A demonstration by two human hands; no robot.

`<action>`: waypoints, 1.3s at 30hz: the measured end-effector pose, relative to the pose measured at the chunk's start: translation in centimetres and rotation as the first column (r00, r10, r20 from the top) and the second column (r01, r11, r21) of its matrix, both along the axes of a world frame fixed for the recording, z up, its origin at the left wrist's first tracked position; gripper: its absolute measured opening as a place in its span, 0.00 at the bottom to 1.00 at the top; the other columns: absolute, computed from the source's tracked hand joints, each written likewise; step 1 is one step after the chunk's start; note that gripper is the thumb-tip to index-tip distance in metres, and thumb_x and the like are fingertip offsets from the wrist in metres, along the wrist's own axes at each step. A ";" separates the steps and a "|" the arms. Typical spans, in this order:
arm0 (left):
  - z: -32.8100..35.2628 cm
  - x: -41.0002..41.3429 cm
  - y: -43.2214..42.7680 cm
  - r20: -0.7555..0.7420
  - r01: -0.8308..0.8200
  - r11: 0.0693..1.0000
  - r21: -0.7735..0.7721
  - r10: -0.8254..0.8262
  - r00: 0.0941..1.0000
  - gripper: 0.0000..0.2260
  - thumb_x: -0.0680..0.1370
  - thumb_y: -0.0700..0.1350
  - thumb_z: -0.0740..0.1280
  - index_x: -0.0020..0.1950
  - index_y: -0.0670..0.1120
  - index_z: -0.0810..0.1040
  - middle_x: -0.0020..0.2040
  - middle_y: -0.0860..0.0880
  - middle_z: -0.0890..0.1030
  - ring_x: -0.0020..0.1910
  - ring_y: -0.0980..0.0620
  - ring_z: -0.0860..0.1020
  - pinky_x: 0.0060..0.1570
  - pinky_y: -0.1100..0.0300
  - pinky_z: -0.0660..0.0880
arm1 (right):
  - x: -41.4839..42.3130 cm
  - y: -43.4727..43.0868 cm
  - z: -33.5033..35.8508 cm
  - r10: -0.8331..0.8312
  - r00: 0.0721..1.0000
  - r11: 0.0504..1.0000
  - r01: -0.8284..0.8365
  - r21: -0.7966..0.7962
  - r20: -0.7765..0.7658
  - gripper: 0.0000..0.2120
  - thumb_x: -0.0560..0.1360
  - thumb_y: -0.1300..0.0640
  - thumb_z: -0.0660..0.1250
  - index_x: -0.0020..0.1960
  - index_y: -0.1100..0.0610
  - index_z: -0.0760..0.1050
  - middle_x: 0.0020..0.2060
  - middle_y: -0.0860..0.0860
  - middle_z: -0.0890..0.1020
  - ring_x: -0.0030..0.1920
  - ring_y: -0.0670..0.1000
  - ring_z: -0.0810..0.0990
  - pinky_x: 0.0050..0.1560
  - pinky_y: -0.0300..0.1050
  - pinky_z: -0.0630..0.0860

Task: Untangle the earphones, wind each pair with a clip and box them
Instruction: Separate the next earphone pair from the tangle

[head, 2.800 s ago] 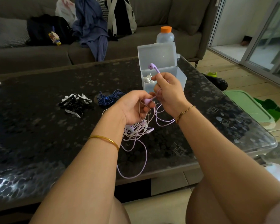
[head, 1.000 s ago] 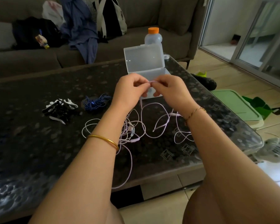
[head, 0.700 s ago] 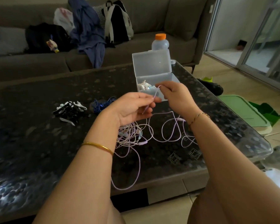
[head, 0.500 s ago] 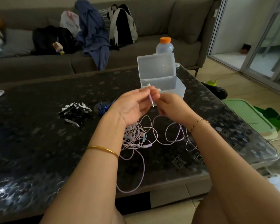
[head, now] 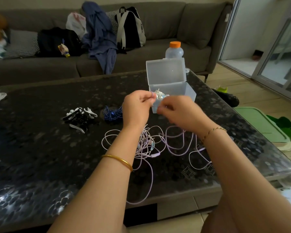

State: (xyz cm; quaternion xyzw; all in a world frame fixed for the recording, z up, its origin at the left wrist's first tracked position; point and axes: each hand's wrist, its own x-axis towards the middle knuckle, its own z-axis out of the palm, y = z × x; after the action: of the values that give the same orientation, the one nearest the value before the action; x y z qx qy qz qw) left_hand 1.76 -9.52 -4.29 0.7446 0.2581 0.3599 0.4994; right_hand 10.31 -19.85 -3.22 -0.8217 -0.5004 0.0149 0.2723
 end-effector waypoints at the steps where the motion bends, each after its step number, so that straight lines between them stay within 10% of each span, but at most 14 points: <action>1: -0.1 0.0 0.0 -0.046 0.038 0.996 0.077 -0.034 0.998 0.07 0.76 0.35 0.67 0.51 0.42 0.82 0.48 0.47 0.84 0.48 0.54 0.82 0.54 0.61 0.77 | 0.2 -0.1 0.1 -0.056 0.996 0.997 0.052 0.060 0.074 0.08 0.78 0.50 0.62 0.45 0.51 0.77 0.36 0.47 0.79 0.38 0.49 0.76 0.41 0.46 0.76; 8: 1.5 -0.4 -1.0 -0.207 0.284 0.957 -0.056 -0.289 0.935 0.11 0.83 0.40 0.57 0.51 0.43 0.80 0.42 0.51 0.81 0.37 0.60 0.79 0.37 0.74 0.73 | 1.7 -0.5 -0.4 -0.219 0.971 0.924 0.176 0.339 0.094 0.10 0.79 0.53 0.61 0.53 0.55 0.79 0.46 0.50 0.80 0.46 0.49 0.77 0.46 0.49 0.76; 12: 1.9 -0.4 -1.1 -0.147 0.354 0.874 -0.334 -0.419 0.896 0.13 0.83 0.42 0.55 0.48 0.47 0.80 0.39 0.52 0.79 0.39 0.57 0.77 0.51 0.58 0.75 | 2.0 -0.6 -0.6 -0.199 0.978 0.910 0.164 0.380 0.054 0.10 0.80 0.56 0.60 0.54 0.57 0.79 0.50 0.52 0.80 0.50 0.49 0.76 0.51 0.43 0.75; 19: 2.6 -0.6 -0.5 0.390 0.599 0.439 -0.670 -0.478 0.787 0.11 0.82 0.40 0.55 0.51 0.45 0.78 0.36 0.54 0.79 0.34 0.61 0.76 0.37 0.64 0.62 | 0.7 -0.6 -0.7 0.026 0.951 0.952 0.070 0.299 -0.307 0.14 0.81 0.57 0.58 0.36 0.51 0.71 0.30 0.46 0.72 0.26 0.39 0.71 0.29 0.28 0.66; 25: 2.2 0.0 -0.2 0.314 0.280 0.738 -0.614 -0.098 0.944 0.09 0.80 0.37 0.62 0.55 0.48 0.79 0.46 0.54 0.84 0.45 0.61 0.82 0.36 0.66 0.66 | -0.2 -1.1 0.0 0.134 0.929 0.991 -0.132 0.028 -0.345 0.09 0.80 0.55 0.60 0.48 0.52 0.79 0.27 0.46 0.72 0.23 0.38 0.70 0.26 0.28 0.66; 29: 1.0 0.1 -0.2 0.073 0.071 0.985 -0.157 -0.060 0.996 0.11 0.78 0.34 0.64 0.59 0.41 0.80 0.48 0.50 0.83 0.49 0.55 0.82 0.49 0.67 0.77 | -0.1 -1.5 0.9 0.102 0.935 0.991 -0.064 0.121 -0.341 0.11 0.80 0.57 0.59 0.44 0.54 0.79 0.28 0.43 0.72 0.25 0.36 0.71 0.27 0.26 0.65; 33: 0.9 0.0 -0.5 -0.112 0.223 0.975 0.001 -0.221 0.969 0.08 0.80 0.38 0.63 0.54 0.42 0.81 0.44 0.48 0.83 0.41 0.57 0.82 0.48 0.69 0.76 | 0.8 -1.4 0.6 -0.039 0.986 0.973 0.074 0.218 -0.163 0.10 0.80 0.58 0.59 0.46 0.58 0.77 0.33 0.43 0.72 0.32 0.42 0.70 0.33 0.34 0.65; 39: 1.9 -0.3 -1.0 -0.215 0.391 0.897 -0.204 -0.431 0.876 0.12 0.83 0.41 0.57 0.53 0.42 0.80 0.39 0.52 0.82 0.33 0.63 0.79 0.34 0.73 0.72 | 1.8 -0.7 -0.7 -0.157 0.984 0.919 0.177 0.352 -0.085 0.08 0.79 0.56 0.61 0.49 0.59 0.76 0.37 0.44 0.75 0.41 0.47 0.75 0.44 0.43 0.75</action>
State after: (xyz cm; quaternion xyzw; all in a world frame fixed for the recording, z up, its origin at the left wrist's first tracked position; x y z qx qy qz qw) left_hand 1.44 -10.54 -2.38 0.7816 0.1827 0.1254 0.5832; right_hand 12.08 -20.53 -3.90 -0.7974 -0.4152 -0.0772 0.4310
